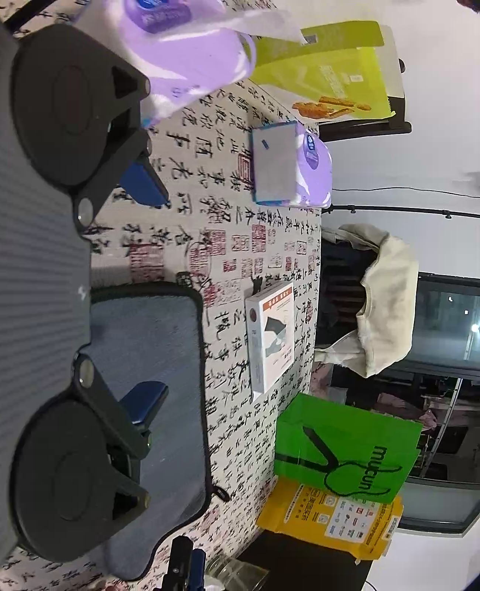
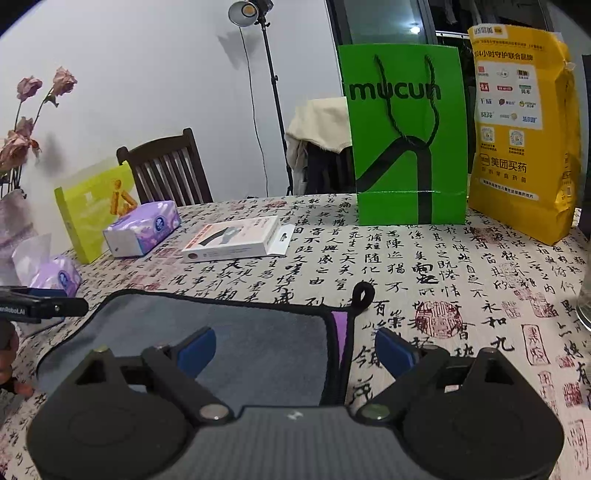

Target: Fold towel

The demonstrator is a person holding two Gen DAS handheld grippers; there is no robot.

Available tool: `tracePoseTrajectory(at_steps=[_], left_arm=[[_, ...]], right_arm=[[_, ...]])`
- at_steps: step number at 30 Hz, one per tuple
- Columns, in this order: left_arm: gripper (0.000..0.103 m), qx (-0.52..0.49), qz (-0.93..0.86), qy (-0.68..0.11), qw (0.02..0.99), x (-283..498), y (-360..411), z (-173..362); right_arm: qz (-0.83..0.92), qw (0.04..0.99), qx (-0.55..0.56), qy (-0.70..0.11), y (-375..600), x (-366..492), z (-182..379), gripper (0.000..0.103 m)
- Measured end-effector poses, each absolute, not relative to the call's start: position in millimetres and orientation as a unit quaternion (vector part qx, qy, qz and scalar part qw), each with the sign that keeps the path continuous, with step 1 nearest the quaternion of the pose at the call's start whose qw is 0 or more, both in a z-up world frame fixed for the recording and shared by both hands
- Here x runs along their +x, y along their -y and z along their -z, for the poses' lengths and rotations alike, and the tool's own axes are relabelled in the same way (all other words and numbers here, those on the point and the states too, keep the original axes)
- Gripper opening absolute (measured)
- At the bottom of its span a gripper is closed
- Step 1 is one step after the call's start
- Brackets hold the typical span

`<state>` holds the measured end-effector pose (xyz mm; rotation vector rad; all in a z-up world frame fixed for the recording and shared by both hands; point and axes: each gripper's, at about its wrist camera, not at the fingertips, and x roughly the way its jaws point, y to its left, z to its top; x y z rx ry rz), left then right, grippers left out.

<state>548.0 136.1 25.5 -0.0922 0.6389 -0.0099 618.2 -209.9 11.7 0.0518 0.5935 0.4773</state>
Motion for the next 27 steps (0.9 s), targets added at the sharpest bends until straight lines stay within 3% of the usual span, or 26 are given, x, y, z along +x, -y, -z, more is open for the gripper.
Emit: tracePoseTrajectory(at_steps=[27], left_arm=[[0.103, -0.019, 0.01, -0.274, 0.961, 444, -110, -54]], right_arm=[[-0.245, 0.931, 0.017, -0.27, 217, 514, -23, 0.099]])
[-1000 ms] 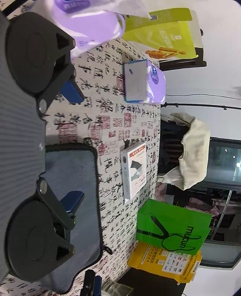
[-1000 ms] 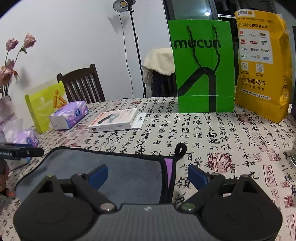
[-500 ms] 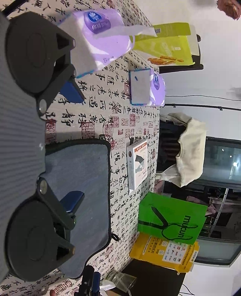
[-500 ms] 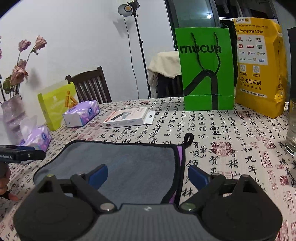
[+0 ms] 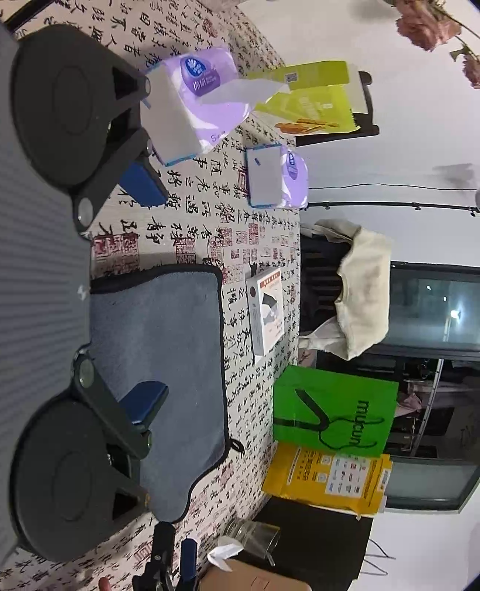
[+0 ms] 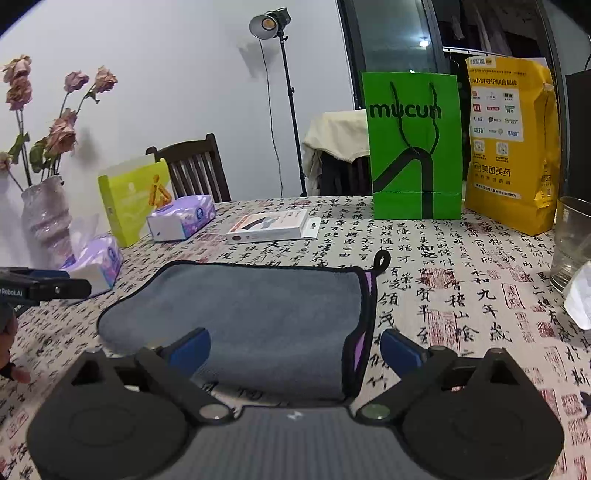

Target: Fold towel

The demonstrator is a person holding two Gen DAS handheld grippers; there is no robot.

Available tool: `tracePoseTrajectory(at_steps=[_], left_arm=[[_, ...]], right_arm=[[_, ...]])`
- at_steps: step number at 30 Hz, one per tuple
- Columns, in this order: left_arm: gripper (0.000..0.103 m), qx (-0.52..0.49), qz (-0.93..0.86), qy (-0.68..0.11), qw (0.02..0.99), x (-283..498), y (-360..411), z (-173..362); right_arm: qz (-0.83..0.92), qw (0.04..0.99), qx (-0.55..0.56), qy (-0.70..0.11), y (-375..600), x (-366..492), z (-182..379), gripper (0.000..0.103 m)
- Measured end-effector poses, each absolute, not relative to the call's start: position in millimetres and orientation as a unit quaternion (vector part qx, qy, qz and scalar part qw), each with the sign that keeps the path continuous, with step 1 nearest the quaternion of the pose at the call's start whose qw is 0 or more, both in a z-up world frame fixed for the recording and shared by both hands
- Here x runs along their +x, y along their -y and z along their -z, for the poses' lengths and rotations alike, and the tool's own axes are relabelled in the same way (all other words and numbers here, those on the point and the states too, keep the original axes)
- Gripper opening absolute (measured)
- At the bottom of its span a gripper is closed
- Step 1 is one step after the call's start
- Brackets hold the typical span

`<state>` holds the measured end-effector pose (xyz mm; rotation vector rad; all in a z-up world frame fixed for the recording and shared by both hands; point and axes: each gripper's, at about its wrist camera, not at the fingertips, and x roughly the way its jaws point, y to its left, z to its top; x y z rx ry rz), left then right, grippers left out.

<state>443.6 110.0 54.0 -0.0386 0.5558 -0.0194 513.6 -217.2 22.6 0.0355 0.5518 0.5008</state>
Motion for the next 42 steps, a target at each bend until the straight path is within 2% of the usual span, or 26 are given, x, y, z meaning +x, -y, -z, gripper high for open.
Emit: tracePoseTrajectory(at_steps=[42], left_arm=[[0.103, -0.013, 0.004, -0.237, 0.972, 293, -89, -57]], right_arm=[[-0.248, 0.938, -0.007, -0.244, 215, 357, -31, 0.101]])
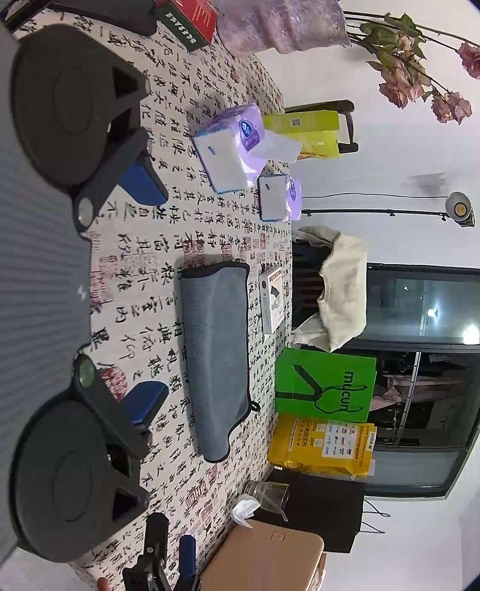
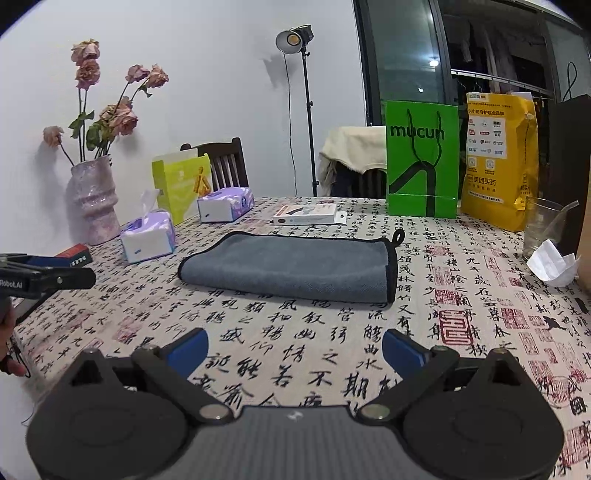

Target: Fold towel

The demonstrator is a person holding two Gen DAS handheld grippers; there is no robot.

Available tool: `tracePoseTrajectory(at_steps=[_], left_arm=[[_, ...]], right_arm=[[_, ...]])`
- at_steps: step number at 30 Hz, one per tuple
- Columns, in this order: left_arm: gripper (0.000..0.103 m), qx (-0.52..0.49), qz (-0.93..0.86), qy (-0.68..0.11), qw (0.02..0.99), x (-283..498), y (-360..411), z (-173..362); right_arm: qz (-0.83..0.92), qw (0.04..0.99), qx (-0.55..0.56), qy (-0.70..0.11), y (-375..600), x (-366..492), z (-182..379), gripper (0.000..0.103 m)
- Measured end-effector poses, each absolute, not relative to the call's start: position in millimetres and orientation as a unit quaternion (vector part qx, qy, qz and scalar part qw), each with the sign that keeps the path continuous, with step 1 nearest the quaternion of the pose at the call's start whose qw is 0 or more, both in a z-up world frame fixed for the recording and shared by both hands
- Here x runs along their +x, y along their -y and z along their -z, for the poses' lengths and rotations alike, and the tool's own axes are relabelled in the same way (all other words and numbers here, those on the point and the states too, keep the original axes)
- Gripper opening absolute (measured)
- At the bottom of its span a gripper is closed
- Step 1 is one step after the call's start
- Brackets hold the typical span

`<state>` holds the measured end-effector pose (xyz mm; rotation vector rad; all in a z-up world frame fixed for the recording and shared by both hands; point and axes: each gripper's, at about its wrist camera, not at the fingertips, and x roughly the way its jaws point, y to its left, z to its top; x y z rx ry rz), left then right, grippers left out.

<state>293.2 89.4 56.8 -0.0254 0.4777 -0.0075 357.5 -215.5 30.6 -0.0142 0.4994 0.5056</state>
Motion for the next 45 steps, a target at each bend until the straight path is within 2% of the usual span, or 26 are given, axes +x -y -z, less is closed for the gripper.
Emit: tracePoseTrajectory(at_steps=[45], left_arm=[[0.103, 0.009, 0.023, -0.172, 0.985, 115, -45, -49]], right_arm=[[-0.255, 0.947, 0.01, -0.192, 231, 166, -29, 0.103]])
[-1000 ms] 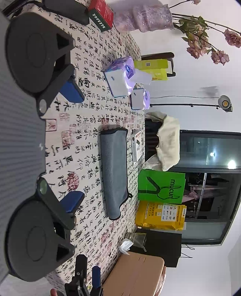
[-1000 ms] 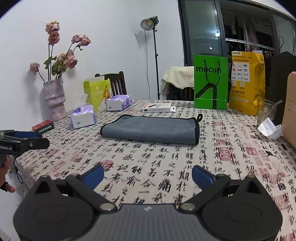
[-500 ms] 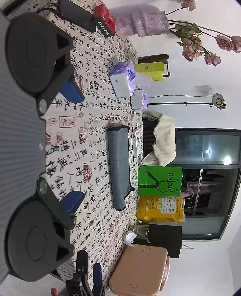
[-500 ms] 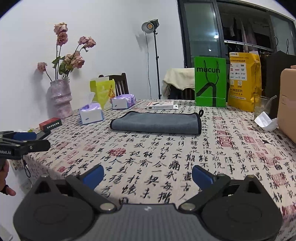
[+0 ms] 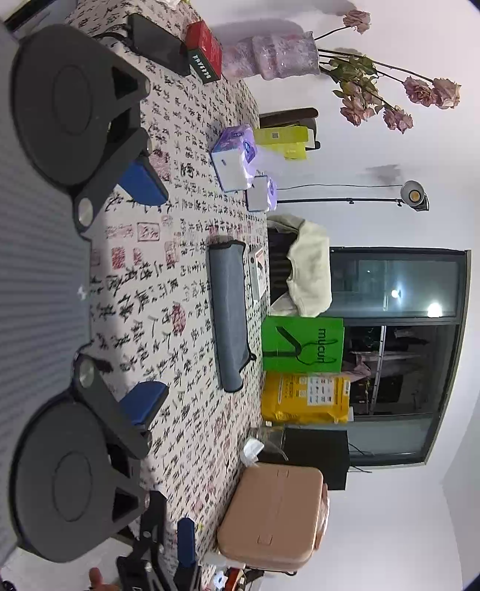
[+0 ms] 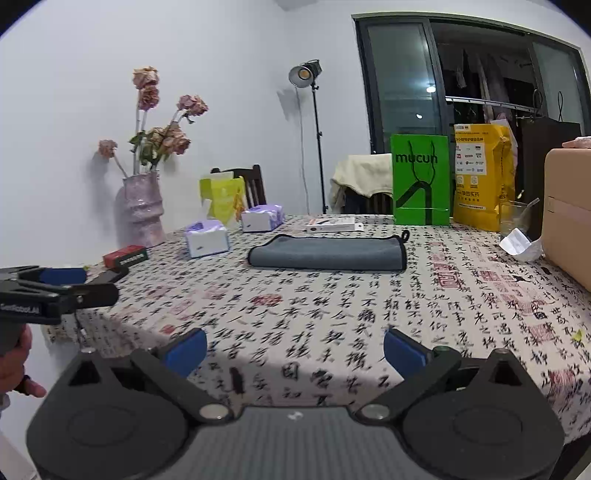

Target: Fold towel

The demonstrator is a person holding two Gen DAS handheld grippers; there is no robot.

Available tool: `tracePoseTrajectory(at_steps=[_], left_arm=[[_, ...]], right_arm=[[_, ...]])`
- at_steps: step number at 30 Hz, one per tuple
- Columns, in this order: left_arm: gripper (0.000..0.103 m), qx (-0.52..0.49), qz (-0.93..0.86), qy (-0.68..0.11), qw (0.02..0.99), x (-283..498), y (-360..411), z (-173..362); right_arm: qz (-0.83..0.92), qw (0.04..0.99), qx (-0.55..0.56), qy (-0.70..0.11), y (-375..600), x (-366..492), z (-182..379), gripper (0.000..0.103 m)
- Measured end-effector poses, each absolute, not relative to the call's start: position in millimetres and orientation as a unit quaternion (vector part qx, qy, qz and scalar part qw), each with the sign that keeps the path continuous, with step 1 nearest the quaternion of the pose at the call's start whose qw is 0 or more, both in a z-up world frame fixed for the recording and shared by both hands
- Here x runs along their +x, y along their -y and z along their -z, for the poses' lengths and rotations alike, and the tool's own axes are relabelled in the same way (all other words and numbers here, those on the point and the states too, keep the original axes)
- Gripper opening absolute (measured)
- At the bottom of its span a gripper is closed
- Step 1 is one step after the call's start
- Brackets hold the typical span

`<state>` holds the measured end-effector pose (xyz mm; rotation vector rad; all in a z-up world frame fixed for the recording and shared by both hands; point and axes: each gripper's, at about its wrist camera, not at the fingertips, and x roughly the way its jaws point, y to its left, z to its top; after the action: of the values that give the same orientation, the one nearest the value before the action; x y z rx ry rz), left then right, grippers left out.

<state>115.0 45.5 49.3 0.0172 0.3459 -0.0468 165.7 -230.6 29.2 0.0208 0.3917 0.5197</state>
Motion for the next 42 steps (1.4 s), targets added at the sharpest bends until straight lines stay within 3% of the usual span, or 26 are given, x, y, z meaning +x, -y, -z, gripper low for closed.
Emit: tracePoseTrajectory(at_steps=[24, 42], left_arm=[[0.103, 0.039, 0.013, -0.132, 0.99, 39, -32, -24], [0.103, 0.01, 0.016, -0.166, 0.986, 4, -23, -1]], right_arm=[[-0.271, 0.948, 0.016, -0.164, 222, 84, -9, 0.103], [-0.266, 0.948, 0.011, -0.177, 222, 34, 2, 0.103]])
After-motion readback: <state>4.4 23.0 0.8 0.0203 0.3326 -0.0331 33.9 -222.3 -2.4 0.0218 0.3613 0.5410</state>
